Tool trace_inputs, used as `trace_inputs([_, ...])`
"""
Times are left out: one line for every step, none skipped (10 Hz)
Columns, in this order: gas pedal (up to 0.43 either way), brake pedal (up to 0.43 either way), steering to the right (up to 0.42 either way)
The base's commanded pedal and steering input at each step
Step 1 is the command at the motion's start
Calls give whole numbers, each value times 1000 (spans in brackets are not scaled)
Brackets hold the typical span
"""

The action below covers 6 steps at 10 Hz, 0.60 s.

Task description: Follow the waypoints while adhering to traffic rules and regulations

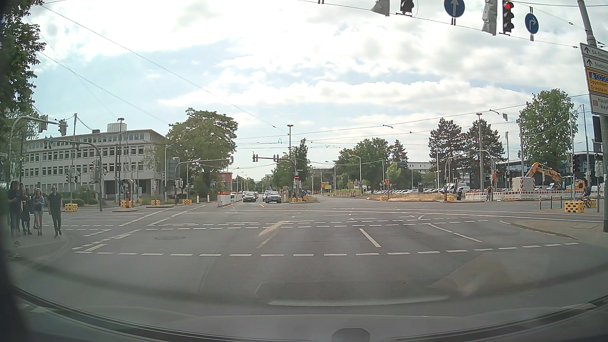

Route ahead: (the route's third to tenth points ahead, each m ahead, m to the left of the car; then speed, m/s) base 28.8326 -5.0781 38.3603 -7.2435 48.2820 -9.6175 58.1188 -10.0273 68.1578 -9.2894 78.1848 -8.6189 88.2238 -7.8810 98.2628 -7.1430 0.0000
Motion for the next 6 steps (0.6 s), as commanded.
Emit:
trace_inputs([0,268,15])
trace_inputs([0,268,15])
trace_inputs([0,268,15])
trace_inputs([0,268,15])
trace_inputs([0,268,15])
trace_inputs([0,268,15])
